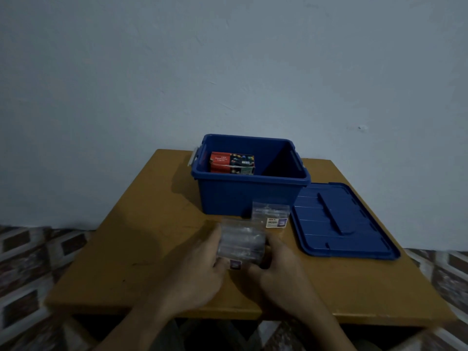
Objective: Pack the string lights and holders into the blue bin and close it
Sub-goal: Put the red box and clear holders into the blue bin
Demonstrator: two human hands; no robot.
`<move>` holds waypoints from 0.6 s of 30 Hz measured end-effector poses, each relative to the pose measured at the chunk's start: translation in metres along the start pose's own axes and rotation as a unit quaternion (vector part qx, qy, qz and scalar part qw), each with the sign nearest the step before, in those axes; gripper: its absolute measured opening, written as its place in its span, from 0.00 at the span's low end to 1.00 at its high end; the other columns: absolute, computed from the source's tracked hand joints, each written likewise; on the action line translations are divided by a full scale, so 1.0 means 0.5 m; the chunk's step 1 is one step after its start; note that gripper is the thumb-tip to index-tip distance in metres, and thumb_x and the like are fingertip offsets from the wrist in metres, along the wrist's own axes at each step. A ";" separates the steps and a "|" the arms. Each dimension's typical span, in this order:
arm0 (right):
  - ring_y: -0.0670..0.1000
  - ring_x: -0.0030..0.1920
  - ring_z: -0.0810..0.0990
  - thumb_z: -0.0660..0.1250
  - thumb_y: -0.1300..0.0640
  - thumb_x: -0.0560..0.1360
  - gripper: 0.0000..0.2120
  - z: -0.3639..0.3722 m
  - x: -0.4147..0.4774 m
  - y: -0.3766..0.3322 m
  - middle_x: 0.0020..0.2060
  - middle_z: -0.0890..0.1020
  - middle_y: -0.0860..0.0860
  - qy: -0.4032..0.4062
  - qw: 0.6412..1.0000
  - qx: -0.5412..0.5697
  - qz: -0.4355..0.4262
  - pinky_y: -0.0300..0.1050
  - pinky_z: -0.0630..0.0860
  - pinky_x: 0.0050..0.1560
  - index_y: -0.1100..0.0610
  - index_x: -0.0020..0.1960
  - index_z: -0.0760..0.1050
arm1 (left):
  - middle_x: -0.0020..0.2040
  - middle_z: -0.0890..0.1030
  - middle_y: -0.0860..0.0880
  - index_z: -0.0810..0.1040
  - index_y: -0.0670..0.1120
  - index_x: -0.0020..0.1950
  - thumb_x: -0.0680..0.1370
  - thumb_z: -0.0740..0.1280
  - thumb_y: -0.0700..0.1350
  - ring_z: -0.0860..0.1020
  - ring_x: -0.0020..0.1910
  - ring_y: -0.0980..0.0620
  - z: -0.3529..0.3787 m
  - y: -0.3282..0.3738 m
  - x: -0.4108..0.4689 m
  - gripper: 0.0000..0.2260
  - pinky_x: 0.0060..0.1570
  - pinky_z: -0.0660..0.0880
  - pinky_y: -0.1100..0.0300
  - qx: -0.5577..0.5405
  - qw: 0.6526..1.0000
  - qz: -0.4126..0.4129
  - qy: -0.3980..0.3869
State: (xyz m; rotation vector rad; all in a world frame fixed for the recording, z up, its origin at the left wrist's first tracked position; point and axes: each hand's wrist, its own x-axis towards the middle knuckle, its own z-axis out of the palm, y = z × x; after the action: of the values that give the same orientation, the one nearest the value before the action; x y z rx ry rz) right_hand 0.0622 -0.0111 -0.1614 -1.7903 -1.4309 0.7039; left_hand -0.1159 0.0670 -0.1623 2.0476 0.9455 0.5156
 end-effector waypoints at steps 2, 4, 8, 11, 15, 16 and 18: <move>0.36 0.53 0.76 0.73 0.55 0.74 0.22 -0.020 -0.011 0.015 0.56 0.78 0.39 0.013 1.000 -0.015 0.011 0.27 0.72 0.44 0.40 0.61 0.67 | 0.62 0.75 0.61 0.59 0.67 0.73 0.83 0.60 0.48 0.75 0.59 0.63 0.016 0.020 0.005 0.22 0.60 0.76 0.55 0.012 1.000 0.005 -0.019; 0.35 0.52 0.75 0.74 0.55 0.74 0.23 -0.040 -0.017 0.024 0.54 0.77 0.38 0.025 0.999 -0.026 0.020 0.25 0.71 0.42 0.40 0.61 0.66 | 0.63 0.75 0.61 0.58 0.67 0.73 0.83 0.61 0.49 0.75 0.60 0.62 0.036 0.035 0.018 0.23 0.60 0.76 0.54 0.018 0.999 0.021 -0.020; 0.33 0.50 0.74 0.75 0.53 0.74 0.24 -0.072 -0.006 0.039 0.53 0.76 0.36 0.044 0.998 -0.032 0.028 0.22 0.70 0.40 0.40 0.62 0.65 | 0.66 0.73 0.60 0.58 0.67 0.74 0.82 0.62 0.49 0.73 0.64 0.60 0.062 0.046 0.058 0.24 0.64 0.74 0.51 0.014 1.000 0.020 -0.012; 0.37 0.54 0.76 0.77 0.51 0.72 0.28 -0.085 0.010 0.047 0.56 0.77 0.38 0.042 0.999 -0.018 0.029 0.26 0.71 0.45 0.44 0.66 0.66 | 0.69 0.72 0.60 0.59 0.64 0.76 0.81 0.64 0.48 0.71 0.67 0.60 0.073 0.051 0.075 0.26 0.66 0.72 0.52 -0.008 1.000 0.005 0.006; 0.35 0.55 0.77 0.78 0.52 0.70 0.34 -0.090 0.023 0.045 0.55 0.77 0.35 0.014 0.999 0.012 0.026 0.27 0.73 0.48 0.42 0.68 0.62 | 0.77 0.62 0.55 0.47 0.66 0.79 0.78 0.66 0.54 0.64 0.74 0.52 0.077 0.040 0.087 0.36 0.70 0.68 0.46 -0.018 0.999 -0.042 -0.004; 0.34 0.54 0.78 0.78 0.52 0.70 0.33 -0.093 0.025 0.043 0.55 0.77 0.34 0.004 1.000 0.015 0.022 0.26 0.73 0.48 0.41 0.66 0.62 | 0.78 0.60 0.54 0.45 0.66 0.78 0.77 0.65 0.56 0.62 0.75 0.51 0.077 0.039 0.091 0.37 0.71 0.66 0.45 -0.011 0.998 -0.052 -0.014; 0.33 0.54 0.78 0.78 0.52 0.70 0.34 -0.095 0.034 0.041 0.57 0.79 0.36 -0.017 0.999 0.022 0.015 0.25 0.73 0.49 0.41 0.68 0.63 | 0.78 0.57 0.51 0.39 0.64 0.79 0.78 0.64 0.55 0.60 0.74 0.50 0.072 0.041 0.096 0.40 0.70 0.64 0.49 0.012 0.996 -0.073 -0.044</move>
State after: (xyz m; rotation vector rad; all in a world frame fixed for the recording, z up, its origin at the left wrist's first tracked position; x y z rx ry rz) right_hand 0.1150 -0.0068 -0.1497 -1.7770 -1.4016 0.7787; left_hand -0.0534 0.0780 -0.1659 1.9875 1.0425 0.3362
